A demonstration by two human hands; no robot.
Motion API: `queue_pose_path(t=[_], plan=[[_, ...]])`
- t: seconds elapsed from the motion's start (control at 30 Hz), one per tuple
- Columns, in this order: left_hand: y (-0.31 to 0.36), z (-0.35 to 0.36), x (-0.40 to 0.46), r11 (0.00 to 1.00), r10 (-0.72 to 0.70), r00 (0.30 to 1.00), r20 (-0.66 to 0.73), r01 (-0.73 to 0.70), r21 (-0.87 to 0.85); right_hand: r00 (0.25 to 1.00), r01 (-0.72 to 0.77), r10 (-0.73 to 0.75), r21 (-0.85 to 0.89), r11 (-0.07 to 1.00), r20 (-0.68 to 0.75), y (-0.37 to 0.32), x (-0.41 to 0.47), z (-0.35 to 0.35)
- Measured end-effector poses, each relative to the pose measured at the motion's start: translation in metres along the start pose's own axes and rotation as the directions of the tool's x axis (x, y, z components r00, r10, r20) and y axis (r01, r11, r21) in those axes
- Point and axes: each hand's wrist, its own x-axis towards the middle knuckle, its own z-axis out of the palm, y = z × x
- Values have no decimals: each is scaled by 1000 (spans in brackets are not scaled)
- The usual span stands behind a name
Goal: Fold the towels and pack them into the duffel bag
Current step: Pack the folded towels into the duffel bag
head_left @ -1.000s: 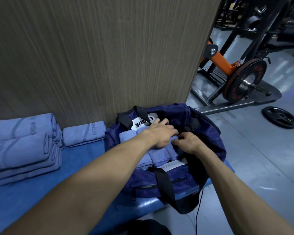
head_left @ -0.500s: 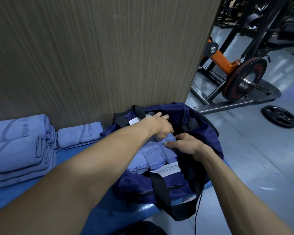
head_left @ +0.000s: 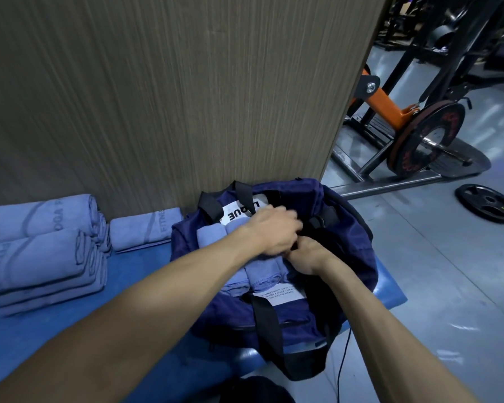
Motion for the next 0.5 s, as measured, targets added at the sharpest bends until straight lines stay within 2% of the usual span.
queue_pose_path(t=[0.13,0.2,0.3,0.4,0.43,0.5], plan=[[-5,27,-31,969,21,991,-135,-54,-243,995,-91,83,-183,979,-52,-4,-5,10],[-9,22,-51,932,-58,967,-248,-36,-360,990,-57,26,-226,972,-140,-8,-13,5],[-19,4,-91,917,-191,882,-431,4,-399,930,54,-161,-311,949,-329,-22,-28,-2],[-52,1,-134,882,-421,748,-512,206,-425,888,135,-276,-366,921,-368,-50,-40,-2],[-66,-1,-147,845,-507,717,-477,305,-440,879,173,-312,-370,913,-359,-59,-43,-1],[-94,-4,-165,747,-653,696,-299,528,-404,855,254,-381,-357,899,-352,-75,-50,3]])
